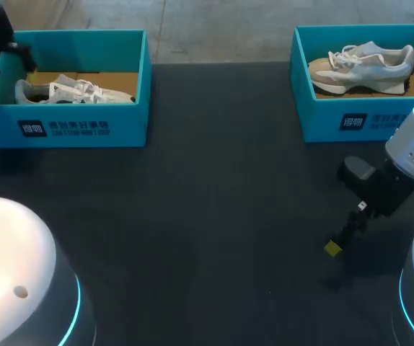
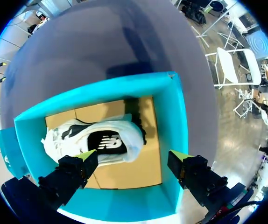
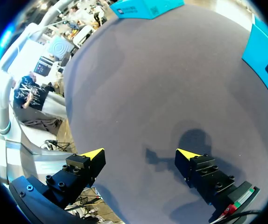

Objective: Take the shoe out of the shoebox, open the shoe tongue, remove and reinsert the insole, then place the shoe into the shoebox

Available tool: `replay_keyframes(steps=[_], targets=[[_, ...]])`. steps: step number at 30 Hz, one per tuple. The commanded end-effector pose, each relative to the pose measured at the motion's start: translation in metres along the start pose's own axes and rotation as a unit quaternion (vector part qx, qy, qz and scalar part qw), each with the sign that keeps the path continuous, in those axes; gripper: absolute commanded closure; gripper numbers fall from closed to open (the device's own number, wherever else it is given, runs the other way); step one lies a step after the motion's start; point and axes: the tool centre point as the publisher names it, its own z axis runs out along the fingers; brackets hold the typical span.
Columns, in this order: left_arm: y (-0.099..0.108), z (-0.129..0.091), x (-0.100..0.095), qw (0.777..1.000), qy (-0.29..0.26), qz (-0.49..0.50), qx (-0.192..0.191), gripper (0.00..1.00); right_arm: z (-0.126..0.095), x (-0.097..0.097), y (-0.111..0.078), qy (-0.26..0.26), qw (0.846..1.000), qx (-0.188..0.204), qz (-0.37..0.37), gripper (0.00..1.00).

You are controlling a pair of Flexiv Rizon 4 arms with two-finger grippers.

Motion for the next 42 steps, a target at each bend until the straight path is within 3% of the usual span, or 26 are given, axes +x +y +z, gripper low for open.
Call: replay_keyframes(steps=[1, 13, 19, 25, 42], targets=[[-0.009, -0.02, -0.003, 1.0, 0.004, -0.003, 0.001, 0.0, 0.001, 0.001, 0.0, -0.002, 1.0, 0.001, 0.001, 0.0], [-0.04, -0.063, -0.007, 1.0, 0.002, -0.015, 0.007, 0.0, 0.001, 0.001, 0.0, -0.002, 1.0, 0.001, 0.001, 0.0], [-0.058, -0.071, -0.01, 1.0, 0.012, -0.015, 0.019, 0.0, 0.001, 0.001, 0.0, -0.002, 1.0, 0.001, 0.001, 0.0], [-0.073, -0.075, -0.011, 0.998, 0.037, -0.045, 0.002, 0.0, 0.001, 0.001, 0.0, -0.002, 1.0, 0.001, 0.001, 0.0], [-0.073, -0.075, -0.011, 0.998, 0.037, -0.045, 0.002, 0.0, 0.001, 0.001, 0.0, -0.002, 1.0, 0.001, 0.001, 0.0]])
